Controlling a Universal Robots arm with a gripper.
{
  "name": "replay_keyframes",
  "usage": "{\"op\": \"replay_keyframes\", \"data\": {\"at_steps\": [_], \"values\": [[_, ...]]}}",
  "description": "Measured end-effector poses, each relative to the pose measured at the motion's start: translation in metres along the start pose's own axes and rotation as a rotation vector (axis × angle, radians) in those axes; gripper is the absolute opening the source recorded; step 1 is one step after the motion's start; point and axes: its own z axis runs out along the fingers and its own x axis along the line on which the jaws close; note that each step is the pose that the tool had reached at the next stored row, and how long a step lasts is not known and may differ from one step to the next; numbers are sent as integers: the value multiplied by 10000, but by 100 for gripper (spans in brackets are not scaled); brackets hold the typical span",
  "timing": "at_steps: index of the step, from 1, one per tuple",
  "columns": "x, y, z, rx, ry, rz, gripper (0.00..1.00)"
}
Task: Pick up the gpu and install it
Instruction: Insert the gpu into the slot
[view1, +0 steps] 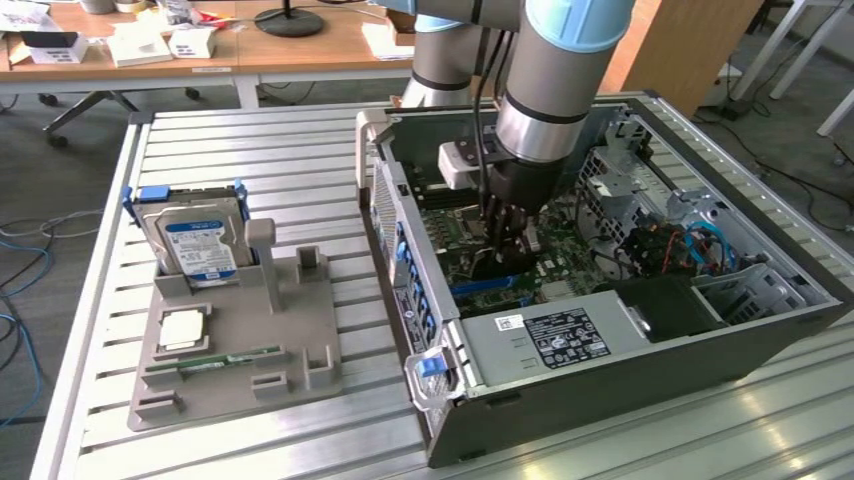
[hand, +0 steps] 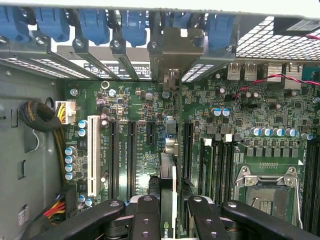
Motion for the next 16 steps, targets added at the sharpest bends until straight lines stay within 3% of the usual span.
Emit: {"op": "replay_keyframes", "data": {"at_steps": [16], "values": [[0, 18, 1, 5, -1, -3, 26]]}}
